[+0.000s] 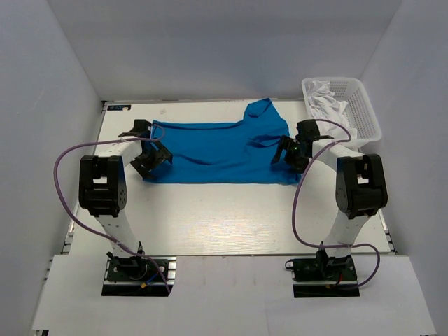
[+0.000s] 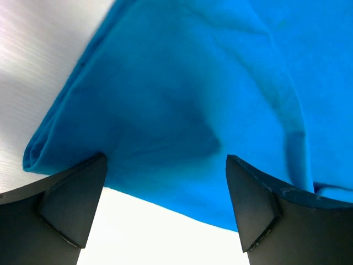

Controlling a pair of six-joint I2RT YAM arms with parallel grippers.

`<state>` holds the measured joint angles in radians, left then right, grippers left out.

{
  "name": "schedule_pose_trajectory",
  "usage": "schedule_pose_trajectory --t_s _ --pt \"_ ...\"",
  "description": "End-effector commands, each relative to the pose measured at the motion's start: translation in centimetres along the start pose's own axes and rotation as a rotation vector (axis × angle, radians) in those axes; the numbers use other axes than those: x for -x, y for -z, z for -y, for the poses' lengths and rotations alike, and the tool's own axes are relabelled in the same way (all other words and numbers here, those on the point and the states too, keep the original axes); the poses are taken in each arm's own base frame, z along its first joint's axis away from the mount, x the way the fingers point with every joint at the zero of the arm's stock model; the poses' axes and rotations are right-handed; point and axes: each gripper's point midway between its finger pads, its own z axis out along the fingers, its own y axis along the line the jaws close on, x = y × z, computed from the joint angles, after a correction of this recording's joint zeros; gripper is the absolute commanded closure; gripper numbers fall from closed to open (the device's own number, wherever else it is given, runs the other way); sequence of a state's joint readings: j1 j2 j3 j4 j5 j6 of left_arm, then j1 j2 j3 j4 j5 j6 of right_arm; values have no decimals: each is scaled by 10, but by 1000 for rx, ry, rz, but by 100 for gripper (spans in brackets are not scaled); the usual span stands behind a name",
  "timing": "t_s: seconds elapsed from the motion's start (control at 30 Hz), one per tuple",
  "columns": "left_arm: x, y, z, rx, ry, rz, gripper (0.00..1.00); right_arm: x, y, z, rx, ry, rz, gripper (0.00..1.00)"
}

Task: Fold and stack the t-shirts
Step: Fold the flattened tshirt in 1/3 of the way, then grap the side of the flattened tshirt furthest away from the robot with both arms

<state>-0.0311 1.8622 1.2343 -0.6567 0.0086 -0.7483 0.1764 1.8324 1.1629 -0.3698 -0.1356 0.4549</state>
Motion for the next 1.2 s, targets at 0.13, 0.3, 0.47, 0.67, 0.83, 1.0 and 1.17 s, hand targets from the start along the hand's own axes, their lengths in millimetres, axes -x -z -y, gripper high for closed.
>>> schedule_pose_trajectory --t_s 0.13,0.3,0.47,0.67,0.83,1.0,1.17 --pt "-28 -15 -53 168 6 -59 0 -30 2 51 -71 -93 -58 10" --pt "-45 -6 -61 185 -13 -84 0 -52 16 47 -36 -70 -64 10" --pt "-84 17 -84 174 -8 -151 0 -110 40 52 -12 -96 -136 10" --pt "-138 56 -125 220 68 -218 0 -158 70 58 -41 -125 -159 10" --pt "-96 88 -94 114 78 -61 0 -133 89 39 -8 -64 -69 10" --pt "-11 120 -38 19 35 167 0 -26 121 -11 46 65 178 10" --pt "51 105 5 -26 45 255 0 46 110 -44 80 122 241 10"
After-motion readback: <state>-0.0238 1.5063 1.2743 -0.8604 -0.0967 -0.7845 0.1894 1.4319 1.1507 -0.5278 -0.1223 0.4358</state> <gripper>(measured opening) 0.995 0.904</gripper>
